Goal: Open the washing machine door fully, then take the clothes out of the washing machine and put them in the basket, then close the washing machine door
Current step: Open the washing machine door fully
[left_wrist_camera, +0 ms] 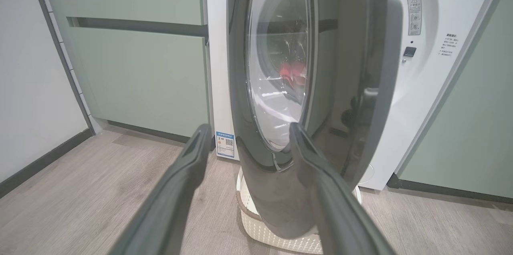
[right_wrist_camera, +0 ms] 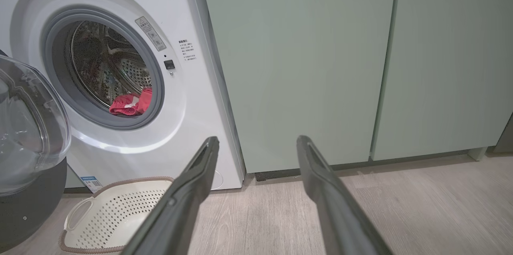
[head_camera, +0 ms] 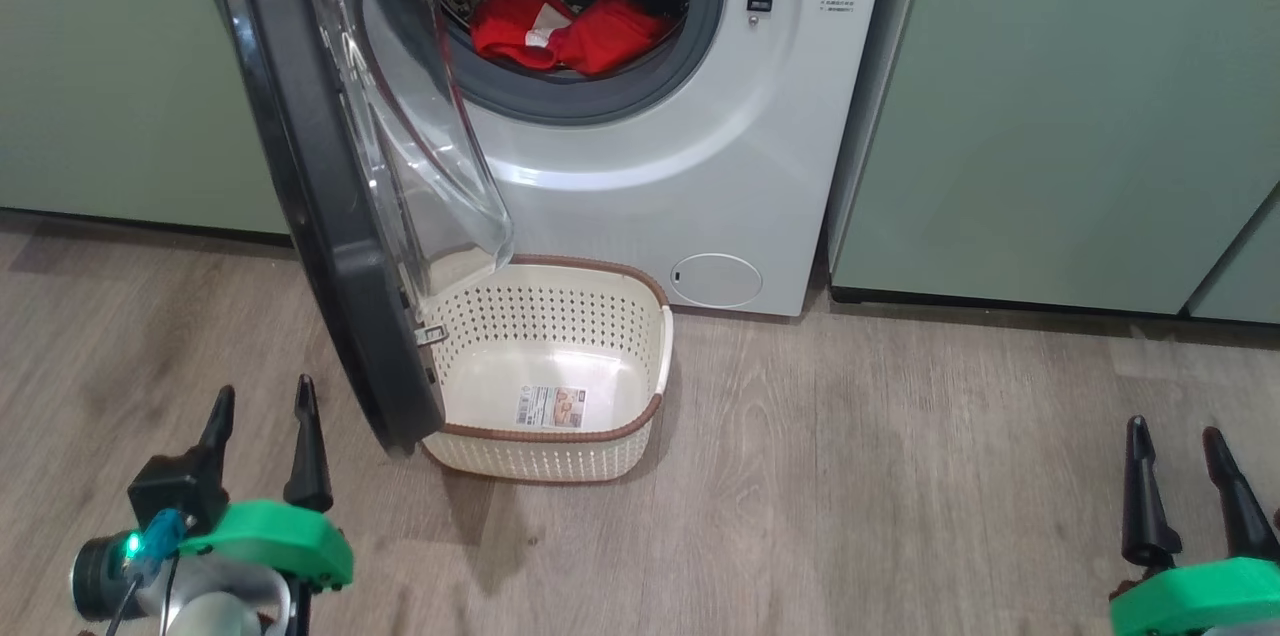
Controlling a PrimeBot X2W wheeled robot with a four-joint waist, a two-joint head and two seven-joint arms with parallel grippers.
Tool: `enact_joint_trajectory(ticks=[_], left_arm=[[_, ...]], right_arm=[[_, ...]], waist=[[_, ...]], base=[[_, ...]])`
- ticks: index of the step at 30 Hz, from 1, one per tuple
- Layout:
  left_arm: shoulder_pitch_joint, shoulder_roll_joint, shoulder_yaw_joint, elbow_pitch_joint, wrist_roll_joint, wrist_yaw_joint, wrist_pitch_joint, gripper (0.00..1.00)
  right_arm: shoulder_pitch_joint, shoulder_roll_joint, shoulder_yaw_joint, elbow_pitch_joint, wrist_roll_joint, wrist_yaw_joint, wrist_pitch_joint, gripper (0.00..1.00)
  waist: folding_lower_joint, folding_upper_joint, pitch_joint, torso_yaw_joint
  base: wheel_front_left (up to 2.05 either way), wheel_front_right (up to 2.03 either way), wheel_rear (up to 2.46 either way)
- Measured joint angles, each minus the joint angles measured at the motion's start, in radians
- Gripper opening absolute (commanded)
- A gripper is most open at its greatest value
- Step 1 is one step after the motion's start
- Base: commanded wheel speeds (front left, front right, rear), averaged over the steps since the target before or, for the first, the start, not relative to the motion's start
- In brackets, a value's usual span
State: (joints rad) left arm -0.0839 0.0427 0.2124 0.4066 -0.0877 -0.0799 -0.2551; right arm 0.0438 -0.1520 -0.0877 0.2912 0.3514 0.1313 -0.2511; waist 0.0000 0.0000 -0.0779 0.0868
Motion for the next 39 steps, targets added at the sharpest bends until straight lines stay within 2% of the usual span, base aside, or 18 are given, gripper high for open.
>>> enact_joint_trajectory(ticks=[7,8,9,10,17,21,25,28,33,34,35,36,39], left_arm=[[0.0,-0.002,0.003,-0.002,0.0,0.0,0.0,1.0],[0.0,-0.002,0.003,-0.005,0.001,0.0,0.0,0.97],[0.0,-0.002,0.005,-0.009,0.001,0.001,0.0,0.43],[0.0,-0.003,0.007,-0.014,0.001,0.001,0.0,0.0],[-0.002,-0.004,0.053,-0.083,-0.014,0.012,0.0,0.0],[-0.023,-0.005,0.099,-0.145,-0.029,0.044,0.0,0.0],[-0.095,-0.003,0.125,-0.224,-0.044,0.073,0.004,0.0],[-0.177,-0.002,0.116,-0.314,-0.056,0.084,0.057,0.0],[-0.315,-0.002,0.007,-0.478,-0.056,0.091,0.167,0.0],[-0.337,-0.003,-0.027,-0.502,-0.056,0.091,0.187,0.0],[-0.365,-0.004,-0.102,-0.539,-0.066,0.094,0.222,0.0],[-0.365,-0.004,-0.102,-0.539,-0.066,0.094,0.222,0.0],[-0.376,-0.005,-0.239,-0.57,-0.089,0.105,0.261,0.0]], right_arm=[[0.0,0.004,-0.003,0.001,-0.008,0.0,0.0,1.0],[0.0,0.005,-0.003,0.001,-0.008,0.0,0.0,1.0],[0.0,0.005,-0.003,0.001,-0.008,0.0,0.0,1.0],[0.0,0.006,-0.003,0.001,-0.008,0.0,0.0,1.0],[0.0,0.01,-0.001,0.001,-0.008,0.0,0.0,1.0],[0.0,0.012,0.0,0.001,-0.008,0.0,0.0,1.0],[0.0,0.013,0.001,0.001,-0.008,0.0,0.0,1.0],[0.001,0.013,0.001,0.001,-0.008,0.0,0.0,1.0],[0.002,0.013,0.007,0.002,-0.008,0.0,0.0,1.0],[0.002,0.013,0.009,0.003,-0.008,0.0,0.0,1.0],[0.002,0.013,0.013,0.003,-0.008,0.0,0.0,1.0],[0.002,0.013,0.013,0.003,-0.008,0.0,0.0,1.0],[0.002,0.012,0.017,0.004,-0.007,0.0,0.0,1.0]], waist=[[0.0,0.0,0.003,0.004],[0.0,0.0,0.004,0.005],[0.0,0.0,0.004,0.005],[0.0,0.0,0.005,0.005],[0.0,0.0,0.008,0.008],[0.0,0.0,0.007,0.01],[0.0,0.0001,0.006,0.015],[0.0,0.0,0.006,0.021],[0.0,0.0001,0.008,0.024],[0.0,0.0,0.009,0.023],[0.0,0.0001,0.011,0.017],[0.0,0.0001,0.011,0.017],[0.0,0.0001,0.014,0.006]], base=[[0.0,0.0,0.0],[0.0,0.0,0.0],[0.0,0.0,0.0],[0.0,0.0,0.0],[0.0,0.0,0.0],[0.0,0.0,0.0],[0.0,0.0,0.0],[0.0,0.0,0.0],[0.0,0.0,0.0],[0.0,0.0,0.0],[0.0,0.0,0.0],[0.0,0.0,0.0],[0.0,0.0,0.0]])
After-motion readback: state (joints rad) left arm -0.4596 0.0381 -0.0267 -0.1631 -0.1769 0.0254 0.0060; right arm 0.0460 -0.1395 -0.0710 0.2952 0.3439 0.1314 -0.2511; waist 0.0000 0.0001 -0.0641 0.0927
